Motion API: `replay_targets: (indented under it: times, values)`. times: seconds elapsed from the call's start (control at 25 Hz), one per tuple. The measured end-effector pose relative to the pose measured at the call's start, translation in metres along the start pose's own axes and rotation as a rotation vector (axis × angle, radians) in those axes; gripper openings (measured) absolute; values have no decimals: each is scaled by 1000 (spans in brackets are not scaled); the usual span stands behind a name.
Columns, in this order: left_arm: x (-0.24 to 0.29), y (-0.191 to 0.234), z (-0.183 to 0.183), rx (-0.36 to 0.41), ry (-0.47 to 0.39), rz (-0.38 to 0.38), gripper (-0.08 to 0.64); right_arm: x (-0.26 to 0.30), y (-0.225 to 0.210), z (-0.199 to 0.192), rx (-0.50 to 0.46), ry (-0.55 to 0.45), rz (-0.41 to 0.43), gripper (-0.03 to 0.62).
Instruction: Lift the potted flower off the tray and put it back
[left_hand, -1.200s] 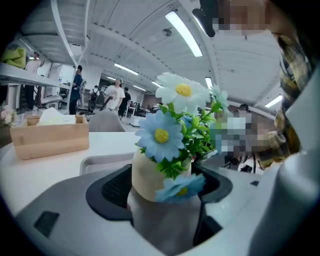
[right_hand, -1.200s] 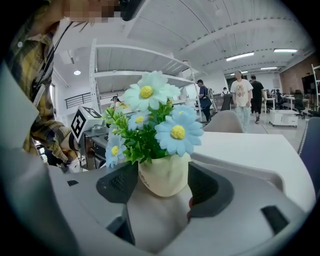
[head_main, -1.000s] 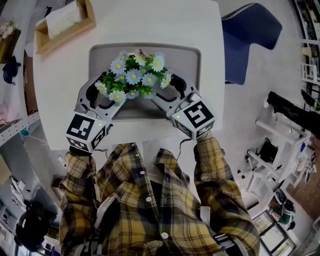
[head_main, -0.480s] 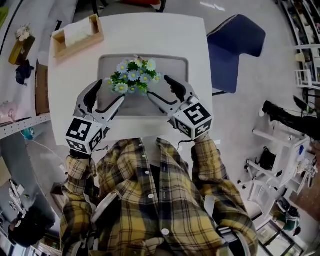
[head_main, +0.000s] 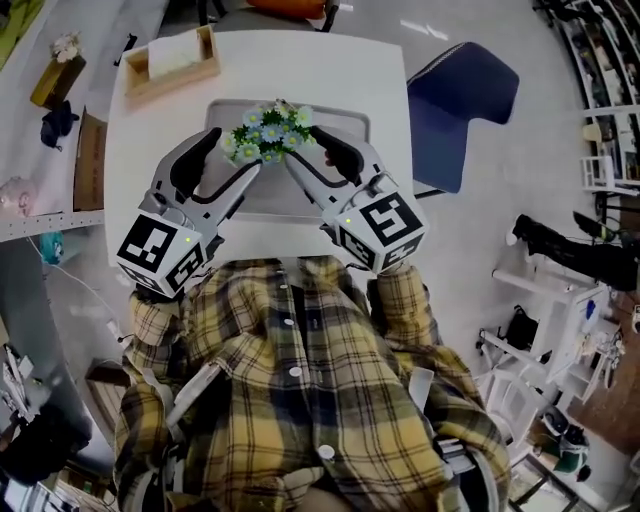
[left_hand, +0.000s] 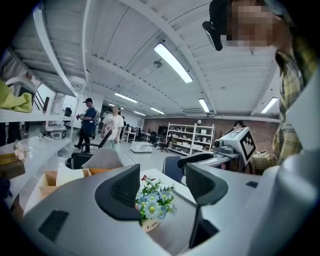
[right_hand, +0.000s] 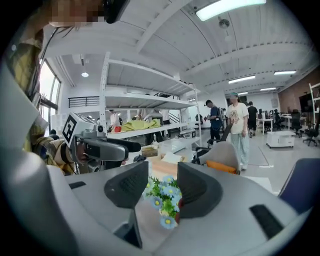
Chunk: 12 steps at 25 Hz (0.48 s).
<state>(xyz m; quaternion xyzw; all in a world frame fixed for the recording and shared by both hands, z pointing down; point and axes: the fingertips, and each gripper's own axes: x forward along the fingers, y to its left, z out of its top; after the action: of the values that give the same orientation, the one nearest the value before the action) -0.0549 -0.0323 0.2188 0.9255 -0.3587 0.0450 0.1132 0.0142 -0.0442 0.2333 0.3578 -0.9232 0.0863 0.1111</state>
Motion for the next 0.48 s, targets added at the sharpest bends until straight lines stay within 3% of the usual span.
replay_targets:
  times: [0.24,0.48]
  values:
    - [-13,-16,29,31,-32,11,161,-7,14,36,-16,-65,-25,84]
    - [-17,-26,44,69,-58,40,80,-6,29,51,-35,-84,-30,19]
